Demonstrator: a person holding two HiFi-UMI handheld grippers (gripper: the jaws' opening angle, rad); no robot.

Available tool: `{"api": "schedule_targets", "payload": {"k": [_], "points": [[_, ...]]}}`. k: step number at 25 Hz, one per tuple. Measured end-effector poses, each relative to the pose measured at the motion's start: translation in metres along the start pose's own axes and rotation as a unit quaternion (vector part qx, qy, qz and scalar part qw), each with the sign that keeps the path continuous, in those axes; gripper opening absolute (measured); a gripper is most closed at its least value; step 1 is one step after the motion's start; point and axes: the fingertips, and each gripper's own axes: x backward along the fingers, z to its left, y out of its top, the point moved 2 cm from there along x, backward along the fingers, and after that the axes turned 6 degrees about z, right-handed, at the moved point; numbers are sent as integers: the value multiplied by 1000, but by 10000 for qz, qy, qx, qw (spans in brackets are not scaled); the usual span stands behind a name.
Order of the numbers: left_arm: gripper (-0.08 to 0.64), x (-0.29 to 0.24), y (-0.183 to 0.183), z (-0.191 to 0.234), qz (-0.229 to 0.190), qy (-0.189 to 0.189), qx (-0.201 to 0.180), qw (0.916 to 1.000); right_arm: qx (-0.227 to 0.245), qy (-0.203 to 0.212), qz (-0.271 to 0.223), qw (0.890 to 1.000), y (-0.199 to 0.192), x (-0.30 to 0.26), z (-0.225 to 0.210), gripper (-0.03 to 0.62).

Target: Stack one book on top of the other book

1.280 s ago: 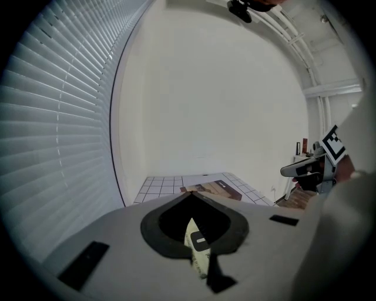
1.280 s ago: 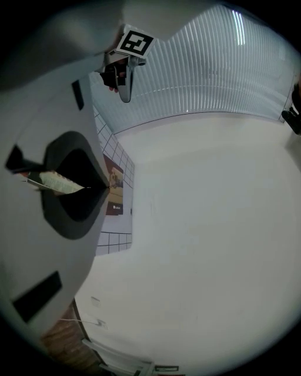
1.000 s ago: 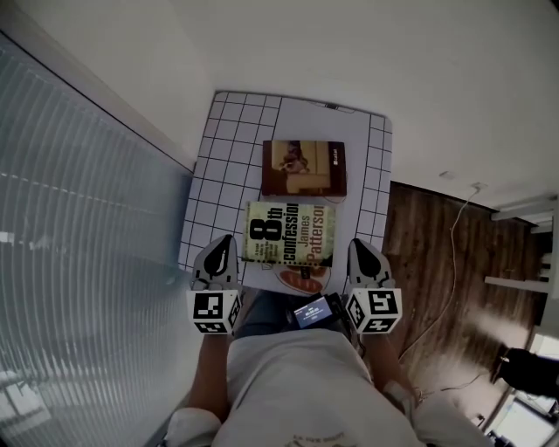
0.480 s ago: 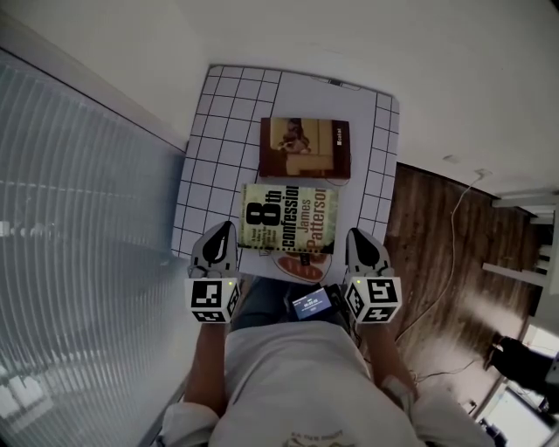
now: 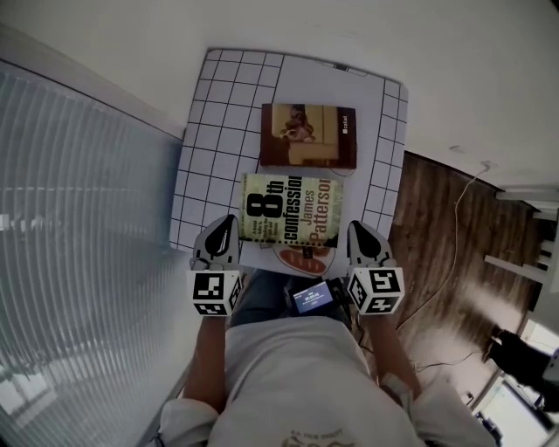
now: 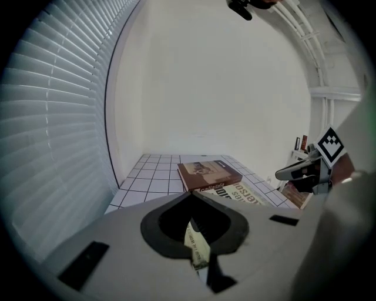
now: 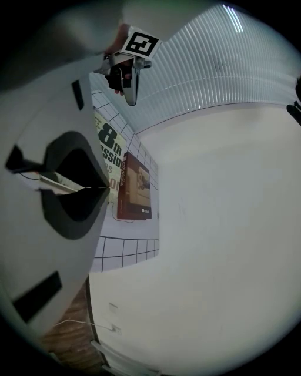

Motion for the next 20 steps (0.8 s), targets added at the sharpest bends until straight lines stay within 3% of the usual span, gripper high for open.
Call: {"api": "schedule_targets", "payload": {"k": [20], "points": [[9,-19,-48,12,614,-53,361,9974,-15,129,460,9989,-30,-27,3,9]]}}
